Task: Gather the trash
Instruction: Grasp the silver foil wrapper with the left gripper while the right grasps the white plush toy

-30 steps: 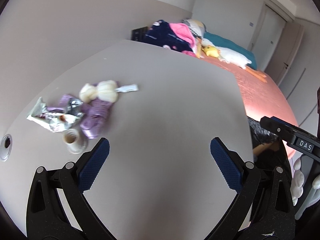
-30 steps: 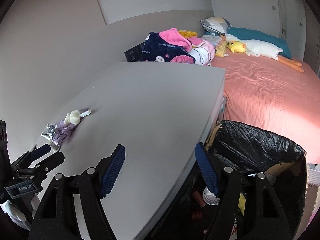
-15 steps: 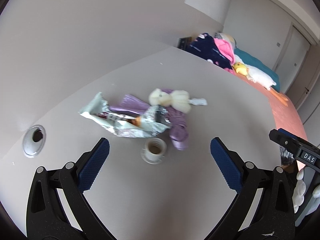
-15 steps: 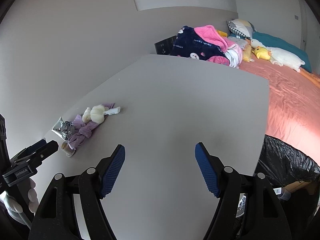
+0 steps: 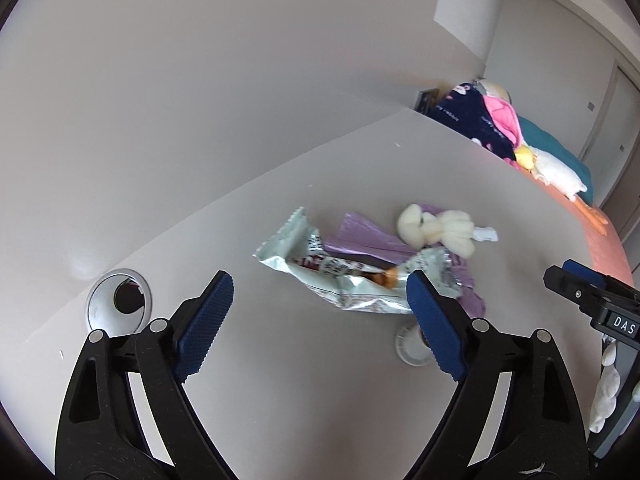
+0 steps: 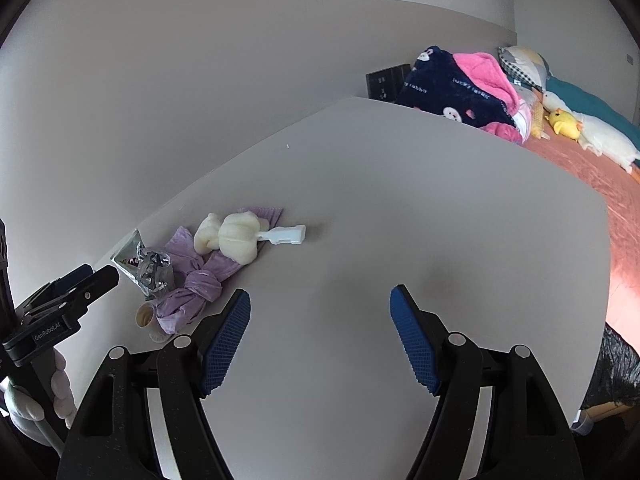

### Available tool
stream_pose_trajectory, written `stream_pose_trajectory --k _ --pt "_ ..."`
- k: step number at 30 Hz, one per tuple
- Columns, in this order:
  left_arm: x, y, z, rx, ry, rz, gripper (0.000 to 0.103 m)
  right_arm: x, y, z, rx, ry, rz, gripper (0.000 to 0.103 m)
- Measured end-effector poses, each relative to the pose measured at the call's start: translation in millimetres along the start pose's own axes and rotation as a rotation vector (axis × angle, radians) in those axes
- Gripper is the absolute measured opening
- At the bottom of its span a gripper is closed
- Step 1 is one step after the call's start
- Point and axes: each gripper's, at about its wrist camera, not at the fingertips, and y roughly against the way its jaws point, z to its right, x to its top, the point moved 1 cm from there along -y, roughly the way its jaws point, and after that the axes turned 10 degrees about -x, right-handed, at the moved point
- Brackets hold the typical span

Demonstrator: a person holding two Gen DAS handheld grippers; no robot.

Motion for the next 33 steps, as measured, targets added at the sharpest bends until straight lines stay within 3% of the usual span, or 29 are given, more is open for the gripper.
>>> stream_pose_trajectory --k 4,13,18,33 --pt "4 -6 -11 0.002 0.020 -0.006 0.084 6 -6 -9 0.003 0.028 0.001 0.073" --pt "14 -23 -22 -0.038 0.043 -0.022 0.066 26 -18 -31 0.011 0.110 0.004 0.073" --pt "16 -32 -30 -0.091 0.075 -0.042 0.028 36 -28 -50 0.004 0.182 0.008 0.073" --pt "14 -35 -26 -0.120 0.063 -0.048 0.025 44 -60 -86 -0.031 0.370 0.034 0.073"
